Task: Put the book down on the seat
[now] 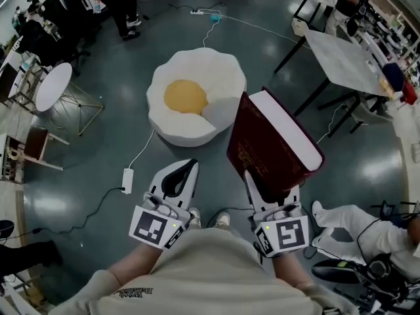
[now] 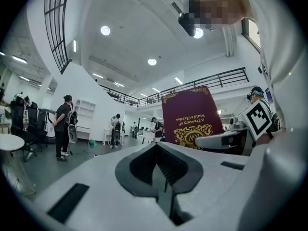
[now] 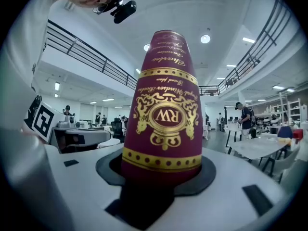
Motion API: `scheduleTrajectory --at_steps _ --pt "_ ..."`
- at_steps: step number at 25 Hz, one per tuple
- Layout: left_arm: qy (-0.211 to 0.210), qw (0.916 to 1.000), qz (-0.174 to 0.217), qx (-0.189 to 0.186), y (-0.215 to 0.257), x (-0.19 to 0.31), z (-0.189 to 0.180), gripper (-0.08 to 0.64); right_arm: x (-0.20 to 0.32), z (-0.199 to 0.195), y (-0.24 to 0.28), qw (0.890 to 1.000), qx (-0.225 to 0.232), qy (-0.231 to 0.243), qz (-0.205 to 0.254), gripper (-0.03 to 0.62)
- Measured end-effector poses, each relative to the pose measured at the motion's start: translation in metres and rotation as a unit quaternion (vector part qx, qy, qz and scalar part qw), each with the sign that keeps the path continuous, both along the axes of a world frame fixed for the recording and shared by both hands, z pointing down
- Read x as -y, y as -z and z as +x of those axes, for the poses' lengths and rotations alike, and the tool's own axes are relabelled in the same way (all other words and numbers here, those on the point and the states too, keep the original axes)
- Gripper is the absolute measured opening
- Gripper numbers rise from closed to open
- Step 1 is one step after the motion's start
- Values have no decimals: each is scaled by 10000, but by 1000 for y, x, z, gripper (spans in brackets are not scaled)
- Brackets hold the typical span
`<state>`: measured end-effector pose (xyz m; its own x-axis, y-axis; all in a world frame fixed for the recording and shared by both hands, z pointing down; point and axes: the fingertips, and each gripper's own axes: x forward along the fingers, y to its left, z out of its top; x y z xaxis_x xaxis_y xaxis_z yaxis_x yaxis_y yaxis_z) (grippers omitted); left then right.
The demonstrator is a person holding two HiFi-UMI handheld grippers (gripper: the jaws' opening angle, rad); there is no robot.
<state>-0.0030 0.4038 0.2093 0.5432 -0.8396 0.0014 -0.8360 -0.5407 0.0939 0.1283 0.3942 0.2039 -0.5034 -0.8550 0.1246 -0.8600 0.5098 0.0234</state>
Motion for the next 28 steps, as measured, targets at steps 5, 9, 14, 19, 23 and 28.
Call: scheduleTrajectory --at_steps 5,9,14,19,23,28 --pt "-103 9999 -25 0 -1 -2 14 5 2 7 -3 10000 4 31 -23 224" --pt "-142 9999 -25 67 -2 -4 21 5 1 12 -4 10000 -3 5 -59 225" --pt "-118 9998 -28 139 -7 -6 23 5 -2 19 -14 9998 69 7 -196 227" --pt "-54 9998 -40 161 -10 -4 31 5 1 27 -22 9996 88 72 -264 227" --pt "-17 9998 -51 182 -8 -4 43 5 -1 36 -22 9994 94 154 -297 227" --pt "1 9998 24 189 -5 -10 58 5 -9 50 -15 9994 201 204 -178 227"
